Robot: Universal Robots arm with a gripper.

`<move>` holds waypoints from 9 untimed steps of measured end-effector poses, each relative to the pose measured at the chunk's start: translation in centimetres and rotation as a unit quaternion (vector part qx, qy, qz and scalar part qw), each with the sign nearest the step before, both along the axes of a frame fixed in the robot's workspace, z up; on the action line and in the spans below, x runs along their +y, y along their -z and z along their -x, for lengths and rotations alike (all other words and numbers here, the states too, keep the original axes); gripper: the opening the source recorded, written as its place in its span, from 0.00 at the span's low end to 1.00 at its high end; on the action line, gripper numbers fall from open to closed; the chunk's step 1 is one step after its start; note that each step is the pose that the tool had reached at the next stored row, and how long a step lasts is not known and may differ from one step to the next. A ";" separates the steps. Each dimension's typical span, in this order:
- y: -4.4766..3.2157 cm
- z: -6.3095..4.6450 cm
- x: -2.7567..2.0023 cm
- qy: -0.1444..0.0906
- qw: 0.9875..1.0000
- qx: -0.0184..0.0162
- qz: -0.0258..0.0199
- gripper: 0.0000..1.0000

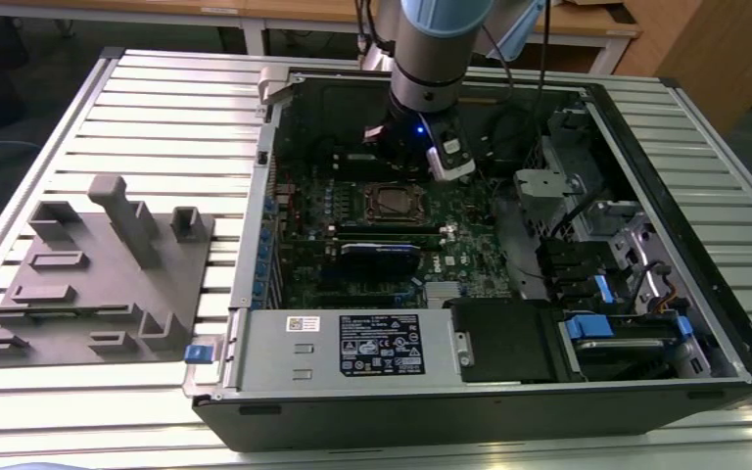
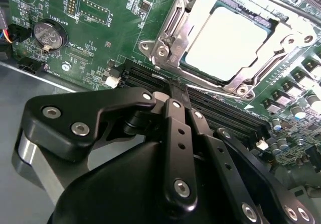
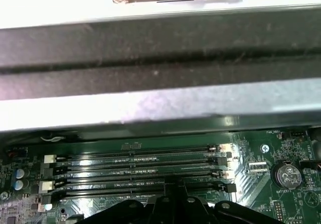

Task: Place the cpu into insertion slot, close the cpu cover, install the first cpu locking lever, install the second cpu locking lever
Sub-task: 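Install the first cpu locking lever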

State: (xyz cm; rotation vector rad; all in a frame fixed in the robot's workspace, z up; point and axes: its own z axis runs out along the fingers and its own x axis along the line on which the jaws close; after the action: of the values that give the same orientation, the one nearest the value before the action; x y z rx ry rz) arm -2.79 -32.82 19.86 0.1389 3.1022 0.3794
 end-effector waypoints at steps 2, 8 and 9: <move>0.00 0.0 0.08 0.001 1.000 0.000 0.000 0.11; 0.00 0.0 0.32 0.002 1.000 0.000 0.002 0.11; 0.00 0.0 0.32 0.002 1.000 0.000 0.003 0.11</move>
State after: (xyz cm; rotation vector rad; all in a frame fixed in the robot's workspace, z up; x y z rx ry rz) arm -2.77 -32.50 19.86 0.1446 3.1022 0.3705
